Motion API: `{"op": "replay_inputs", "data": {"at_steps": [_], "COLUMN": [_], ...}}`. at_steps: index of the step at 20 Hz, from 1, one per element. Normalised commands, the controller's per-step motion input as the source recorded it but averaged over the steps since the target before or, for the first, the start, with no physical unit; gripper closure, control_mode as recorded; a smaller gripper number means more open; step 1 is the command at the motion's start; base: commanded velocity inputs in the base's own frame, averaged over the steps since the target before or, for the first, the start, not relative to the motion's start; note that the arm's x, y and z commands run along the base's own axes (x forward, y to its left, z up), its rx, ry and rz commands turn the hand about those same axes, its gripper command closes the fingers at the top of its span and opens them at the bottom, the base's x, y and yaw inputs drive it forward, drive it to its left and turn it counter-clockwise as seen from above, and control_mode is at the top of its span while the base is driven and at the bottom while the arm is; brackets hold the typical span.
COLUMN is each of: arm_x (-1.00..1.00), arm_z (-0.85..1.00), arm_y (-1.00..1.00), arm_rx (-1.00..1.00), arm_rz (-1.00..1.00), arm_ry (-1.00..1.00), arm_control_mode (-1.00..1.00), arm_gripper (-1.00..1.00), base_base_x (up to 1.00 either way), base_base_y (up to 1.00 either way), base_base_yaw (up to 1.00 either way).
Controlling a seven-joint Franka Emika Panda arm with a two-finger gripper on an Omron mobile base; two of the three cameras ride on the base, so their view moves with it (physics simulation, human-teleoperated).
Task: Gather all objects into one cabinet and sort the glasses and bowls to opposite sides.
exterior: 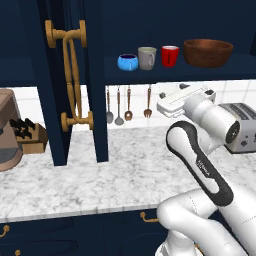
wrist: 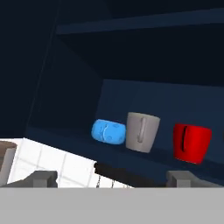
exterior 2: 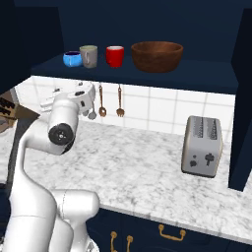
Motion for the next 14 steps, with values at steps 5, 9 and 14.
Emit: {"op": "replay_inputs", "data": {"at_steps": [5, 9, 14], "arm_x": [-1.0, -1.0, -0.7], "arm_z": [-0.64, -0.96, -0.5], "arm_y": [-0.09, 0.0, -0.02], "arm_rx": [-0.03, -0.15, -0.18], "arm_rz": [0.0, 0.0, 0.0], "arm_ry": [-0.14, 0.0, 0.08], "arm_control_mode": [-1.0, -1.0, -1.0], "arm_gripper": [-1.0, -1.0, -1.0], "base_base_x": [0.0, 0.0, 0.0], "base_base_y": [0.0, 0.0, 0.0], "base_base_yaw": [0.0, 0.0, 0.0]}}
